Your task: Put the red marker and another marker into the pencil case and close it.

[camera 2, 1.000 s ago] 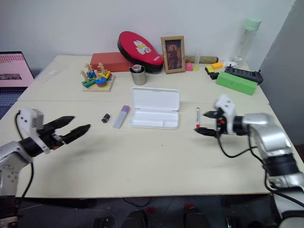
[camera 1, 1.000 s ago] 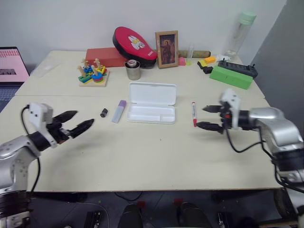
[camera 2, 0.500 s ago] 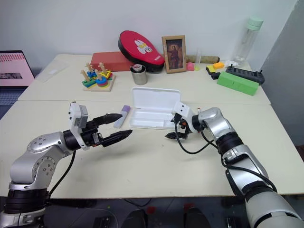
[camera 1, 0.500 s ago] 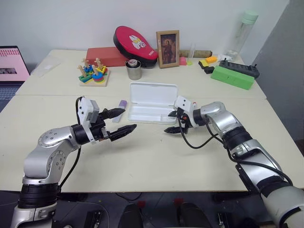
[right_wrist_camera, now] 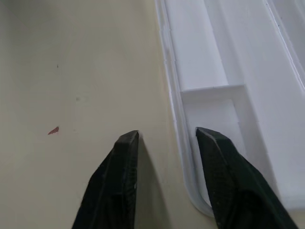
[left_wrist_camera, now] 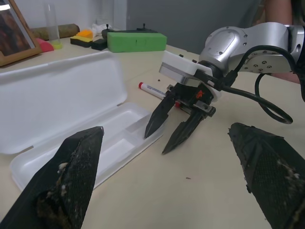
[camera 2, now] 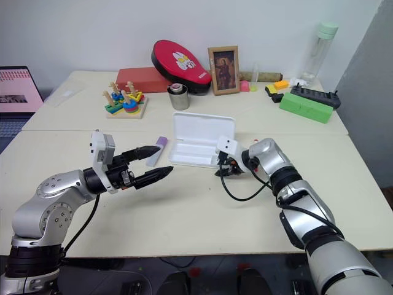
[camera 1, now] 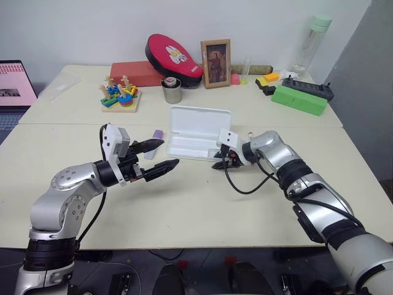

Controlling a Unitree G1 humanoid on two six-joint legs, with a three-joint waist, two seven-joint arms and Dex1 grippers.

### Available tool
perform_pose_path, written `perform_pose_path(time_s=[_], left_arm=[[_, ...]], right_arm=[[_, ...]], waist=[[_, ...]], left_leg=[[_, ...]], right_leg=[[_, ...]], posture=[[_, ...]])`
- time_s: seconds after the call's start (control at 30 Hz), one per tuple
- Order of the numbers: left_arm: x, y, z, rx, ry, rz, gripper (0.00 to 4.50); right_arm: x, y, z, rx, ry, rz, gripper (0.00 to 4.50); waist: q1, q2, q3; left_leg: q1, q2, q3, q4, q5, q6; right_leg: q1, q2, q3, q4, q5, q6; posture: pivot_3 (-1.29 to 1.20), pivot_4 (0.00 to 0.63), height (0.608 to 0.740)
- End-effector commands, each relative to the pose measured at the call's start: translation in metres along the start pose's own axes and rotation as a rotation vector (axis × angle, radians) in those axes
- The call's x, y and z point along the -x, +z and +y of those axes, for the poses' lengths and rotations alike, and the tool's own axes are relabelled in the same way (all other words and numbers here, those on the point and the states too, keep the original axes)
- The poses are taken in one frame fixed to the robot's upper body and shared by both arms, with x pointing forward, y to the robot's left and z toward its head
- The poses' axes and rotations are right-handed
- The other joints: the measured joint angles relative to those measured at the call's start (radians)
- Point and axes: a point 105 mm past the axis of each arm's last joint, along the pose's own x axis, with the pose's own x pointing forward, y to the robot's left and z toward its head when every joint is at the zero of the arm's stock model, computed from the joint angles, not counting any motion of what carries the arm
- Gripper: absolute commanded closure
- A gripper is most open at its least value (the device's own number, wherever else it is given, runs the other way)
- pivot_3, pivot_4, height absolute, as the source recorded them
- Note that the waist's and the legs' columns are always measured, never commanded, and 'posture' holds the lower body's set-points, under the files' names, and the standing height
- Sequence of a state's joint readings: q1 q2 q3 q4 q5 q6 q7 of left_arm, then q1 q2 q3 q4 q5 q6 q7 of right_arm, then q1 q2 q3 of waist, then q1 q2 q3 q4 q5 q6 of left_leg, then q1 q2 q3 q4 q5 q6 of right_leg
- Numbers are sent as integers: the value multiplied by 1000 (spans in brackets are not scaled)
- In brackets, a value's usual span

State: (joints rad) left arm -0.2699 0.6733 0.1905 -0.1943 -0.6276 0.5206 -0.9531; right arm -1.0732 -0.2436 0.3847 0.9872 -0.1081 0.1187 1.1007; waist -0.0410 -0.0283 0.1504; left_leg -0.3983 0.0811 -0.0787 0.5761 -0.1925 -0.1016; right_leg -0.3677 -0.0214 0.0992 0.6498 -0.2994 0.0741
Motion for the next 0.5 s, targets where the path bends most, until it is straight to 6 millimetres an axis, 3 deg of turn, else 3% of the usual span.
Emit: perform_pose_path(time_s=[0.03,0.2,0.4,0.5], left_arm=[[-2,12,-5,-35,-15,-33,0],[1,10,-6,-24,-9,-34,0],[14,4,-7,-9,32,-18,0],[30,2,-8,-7,75,1,0]], right_arm=[[0,2,-2,23,-10,9,3498],[2,11,-3,66,-15,-34,4476],[14,28,3,161,24,-114,4476],[24,31,23,221,102,-145,4476]], waist=[[-1,0,0],[-1,0,0],[-7,0,0],[-9,1,0]], left_leg=[[0,0,0,0,0,0],[0,0,0,0,0,0],[0,0,0,0,0,0],[-1,0,0,-1,0,0]], right_leg=[[0,0,0,0,0,0],[0,0,0,0,0,0],[0,0,0,0,0,0],[-1,0,0,-1,0,0]], posture=[[0,150,740],[0,150,740],[0,150,740],[0,150,740]])
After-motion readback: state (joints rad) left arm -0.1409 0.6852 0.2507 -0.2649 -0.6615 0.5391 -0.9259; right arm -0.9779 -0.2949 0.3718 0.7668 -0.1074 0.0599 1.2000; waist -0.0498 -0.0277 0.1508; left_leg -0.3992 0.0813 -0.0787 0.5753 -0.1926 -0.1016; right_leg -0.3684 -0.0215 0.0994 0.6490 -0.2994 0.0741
